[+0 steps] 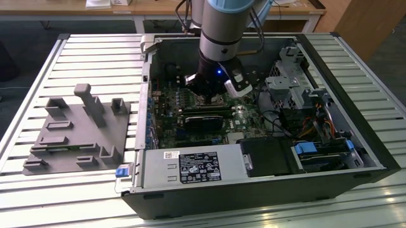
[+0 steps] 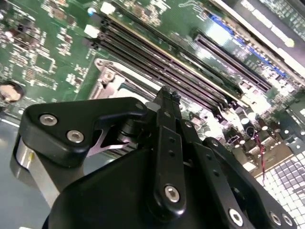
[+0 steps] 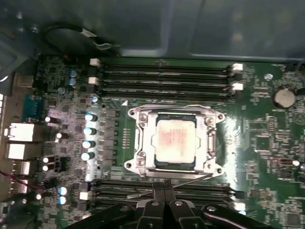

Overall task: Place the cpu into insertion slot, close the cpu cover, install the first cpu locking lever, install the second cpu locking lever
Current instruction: 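Install the second cpu locking lever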

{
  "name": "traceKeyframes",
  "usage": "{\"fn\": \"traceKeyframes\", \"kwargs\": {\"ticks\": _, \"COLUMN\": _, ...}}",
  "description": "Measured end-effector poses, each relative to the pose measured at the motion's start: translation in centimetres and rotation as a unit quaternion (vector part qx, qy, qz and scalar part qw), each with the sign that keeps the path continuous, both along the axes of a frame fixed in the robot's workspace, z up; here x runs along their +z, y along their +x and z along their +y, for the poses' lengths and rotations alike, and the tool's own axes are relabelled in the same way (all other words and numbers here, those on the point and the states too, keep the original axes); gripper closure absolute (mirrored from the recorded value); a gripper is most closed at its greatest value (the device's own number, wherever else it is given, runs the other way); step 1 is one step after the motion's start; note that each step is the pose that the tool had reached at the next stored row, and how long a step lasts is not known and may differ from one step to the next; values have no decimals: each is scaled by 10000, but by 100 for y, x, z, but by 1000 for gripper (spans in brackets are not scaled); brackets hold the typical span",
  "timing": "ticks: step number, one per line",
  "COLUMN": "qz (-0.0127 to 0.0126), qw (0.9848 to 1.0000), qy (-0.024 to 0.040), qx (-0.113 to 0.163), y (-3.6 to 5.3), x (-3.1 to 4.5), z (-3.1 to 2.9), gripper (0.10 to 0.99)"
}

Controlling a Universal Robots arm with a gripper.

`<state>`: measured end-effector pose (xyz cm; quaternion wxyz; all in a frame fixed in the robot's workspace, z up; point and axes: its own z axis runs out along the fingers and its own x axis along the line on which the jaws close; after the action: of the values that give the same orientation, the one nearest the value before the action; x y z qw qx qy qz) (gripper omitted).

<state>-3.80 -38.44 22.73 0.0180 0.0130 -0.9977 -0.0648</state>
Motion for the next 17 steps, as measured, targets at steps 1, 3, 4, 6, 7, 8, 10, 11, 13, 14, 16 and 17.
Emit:
{"fn": "traceKeyframes", "kwargs": {"ticks": 1, "qz": 0, "qw": 10000, "qy": 1, "qx": 0, "y": -21, "x": -7, "z": -1, "gripper": 980}}
{"fn": "traceKeyframes", "kwargs": {"ticks": 3, "qz": 0, "qw": 10000, "qy": 4, "qx": 0, "y": -52, "x": -23, "z": -1, "gripper": 980}}
{"fn": "traceKeyframes", "kwargs": {"ticks": 4, "qz": 0, "qw": 10000, "qy": 6, "qx": 0, "y": -62, "x": -33, "z": -1, "gripper": 980}}
{"fn": "traceKeyframes", "kwargs": {"ticks": 6, "qz": 0, "qw": 10000, "qy": 11, "qx": 0, "y": -67, "x": -51, "z": -1, "gripper": 980}}
{"fn": "traceKeyframes", "kwargs": {"ticks": 7, "qz": 0, "qw": 10000, "qy": 15, "qx": 1, "y": -68, "x": -57, "z": -1, "gripper": 980}}
{"fn": "traceKeyframes", "kwargs": {"ticks": 8, "qz": 0, "qw": 10000, "qy": 18, "qx": 1, "y": -68, "x": -58, "z": -1, "gripper": 980}}
{"fn": "traceKeyframes", "kwargs": {"ticks": 10, "qz": 0, "qw": 10000, "qy": 20, "qx": 0, "y": -68, "x": -60, "z": -1, "gripper": 980}}
{"fn": "traceKeyframes", "kwargs": {"ticks": 11, "qz": 0, "qw": 10000, "qy": 20, "qx": 0, "y": -68, "x": -60, "z": -1, "gripper": 980}}
{"fn": "traceKeyframes", "kwargs": {"ticks": 13, "qz": 0, "qw": 10000, "qy": 20, "qx": 0, "y": -68, "x": -60, "z": -2, "gripper": 980}}
{"fn": "traceKeyframes", "kwargs": {"ticks": 14, "qz": 0, "qw": 10000, "qy": 20, "qx": 0, "y": -68, "x": -60, "z": -3, "gripper": 980}}
{"fn": "traceKeyframes", "kwargs": {"ticks": 16, "qz": -1, "qw": 10000, "qy": 29, "qx": 0, "y": -69, "x": -62, "z": -4, "gripper": 980}}
{"fn": "traceKeyframes", "kwargs": {"ticks": 17, "qz": 0, "qw": 10000, "qy": 34, "qx": 0, "y": -68, "x": -64, "z": -6, "gripper": 980}}
